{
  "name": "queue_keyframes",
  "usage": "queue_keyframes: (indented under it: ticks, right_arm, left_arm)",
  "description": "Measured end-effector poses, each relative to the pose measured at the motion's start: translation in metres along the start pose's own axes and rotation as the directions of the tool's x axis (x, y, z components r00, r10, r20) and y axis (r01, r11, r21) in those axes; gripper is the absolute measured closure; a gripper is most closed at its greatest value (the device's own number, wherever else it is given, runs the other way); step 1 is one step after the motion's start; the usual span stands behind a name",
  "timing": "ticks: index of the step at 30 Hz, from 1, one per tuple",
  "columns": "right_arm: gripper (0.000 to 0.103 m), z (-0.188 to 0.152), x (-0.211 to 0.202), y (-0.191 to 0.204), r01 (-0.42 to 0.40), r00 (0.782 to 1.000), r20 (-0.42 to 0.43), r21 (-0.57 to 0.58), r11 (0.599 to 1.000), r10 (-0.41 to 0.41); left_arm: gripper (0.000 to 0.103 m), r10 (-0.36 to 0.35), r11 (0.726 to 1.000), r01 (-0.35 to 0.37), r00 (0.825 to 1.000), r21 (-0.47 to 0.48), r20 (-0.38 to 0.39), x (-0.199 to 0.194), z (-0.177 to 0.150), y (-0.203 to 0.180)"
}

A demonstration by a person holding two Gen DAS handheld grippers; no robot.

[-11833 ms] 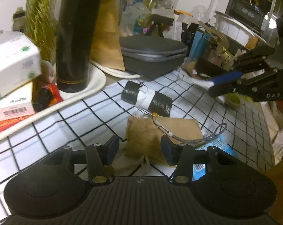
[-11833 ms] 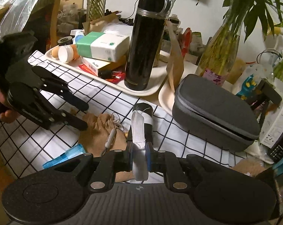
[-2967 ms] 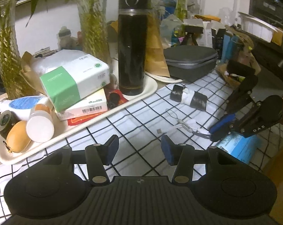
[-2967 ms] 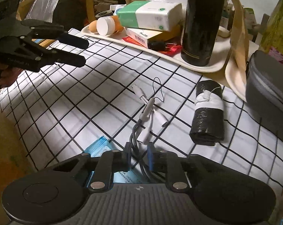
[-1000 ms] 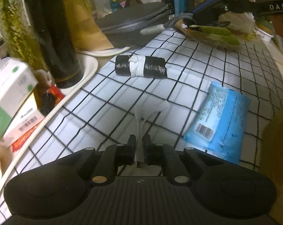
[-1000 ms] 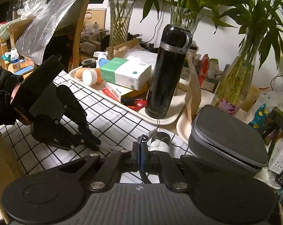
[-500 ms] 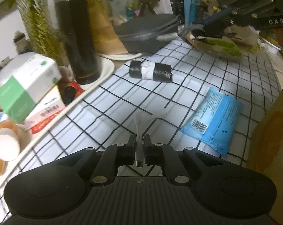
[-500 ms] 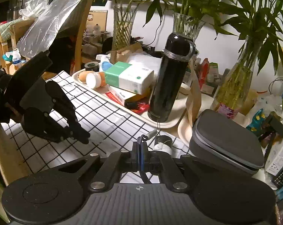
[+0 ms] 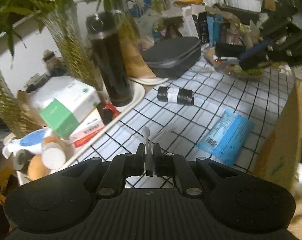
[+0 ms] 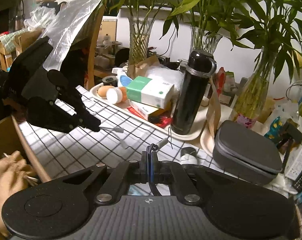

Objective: Organize soft objects

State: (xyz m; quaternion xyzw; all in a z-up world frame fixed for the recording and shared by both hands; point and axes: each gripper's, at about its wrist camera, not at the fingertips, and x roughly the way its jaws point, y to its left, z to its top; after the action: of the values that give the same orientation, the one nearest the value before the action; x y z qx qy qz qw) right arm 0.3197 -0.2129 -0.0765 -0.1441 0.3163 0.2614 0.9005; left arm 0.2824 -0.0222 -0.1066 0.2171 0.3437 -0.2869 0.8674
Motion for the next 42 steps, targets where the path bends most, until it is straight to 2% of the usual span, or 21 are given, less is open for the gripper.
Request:
queue_keyframes:
  ticks: [5, 6, 7, 13, 17, 23, 25, 30, 35, 42]
  right_arm:
    - [0.099, 0.003, -0.023, 0.021, 0.015, 1.000, 0.000, -0.030, 0.999, -0.015]
    - [0.099, 0.004, -0.029, 0.025, 0.021, 1.000, 0.002, -0.035, 0.999, -0.021]
    - [0.099, 0.005, -0.035, 0.028, 0.027, 1.000, 0.003, -0.036, 0.999, -0.027]
    - [0.099, 0.007, -0.065, 0.039, 0.047, 0.999, -0.003, 0.014, 0.999, -0.047]
    - [0.099, 0.004, -0.083, 0.056, 0.053, 0.999, -0.006, -0.002, 0.999, -0.053]
    - [0.099, -0.002, -0.103, 0.071, 0.035, 0.999, 0.006, 0.010, 0.999, -0.035]
    - [0.099, -0.005, -0.106, 0.075, 0.028, 1.000, 0.007, 0.015, 1.000, -0.028]
    - [0.099, -0.012, -0.111, 0.083, 0.017, 1.000, 0.008, 0.022, 1.000, -0.018]
    - [0.099, -0.012, -0.115, 0.087, 0.005, 1.000, 0.018, 0.032, 0.999, -0.006]
    - [0.099, -0.009, -0.116, 0.094, -0.013, 0.999, 0.039, 0.032, 0.999, 0.012]
  left_arm:
    - [0.095, 0.023, 1.000, -0.023, 1.000, -0.020, 0.020, -0.034, 0.008, -0.005]
    - [0.101, 0.027, 0.999, -0.027, 0.999, -0.029, 0.024, -0.041, 0.010, -0.005]
    - [0.103, 0.028, 0.999, -0.027, 0.999, -0.043, 0.027, -0.047, 0.011, -0.005]
    - [0.103, 0.048, 0.997, -0.043, 0.996, -0.065, 0.070, -0.087, 0.017, -0.018]
    - [0.103, 0.048, 0.998, -0.043, 0.994, -0.053, 0.098, -0.110, 0.017, -0.027]
    - [0.100, 0.059, 0.988, -0.044, 0.993, -0.147, 0.101, -0.123, 0.013, -0.012]
    - [0.096, 0.068, 0.982, -0.052, 0.994, -0.184, 0.083, -0.123, 0.012, -0.004]
    - [0.059, 0.104, 0.971, -0.090, 0.993, -0.223, 0.050, -0.119, 0.003, 0.014]
    - [0.058, 0.110, 0.950, -0.102, 0.994, -0.296, 0.008, -0.109, -0.014, 0.034]
    - [0.058, 0.047, 0.940, -0.049, 0.999, -0.338, -0.012, -0.089, -0.037, 0.043]
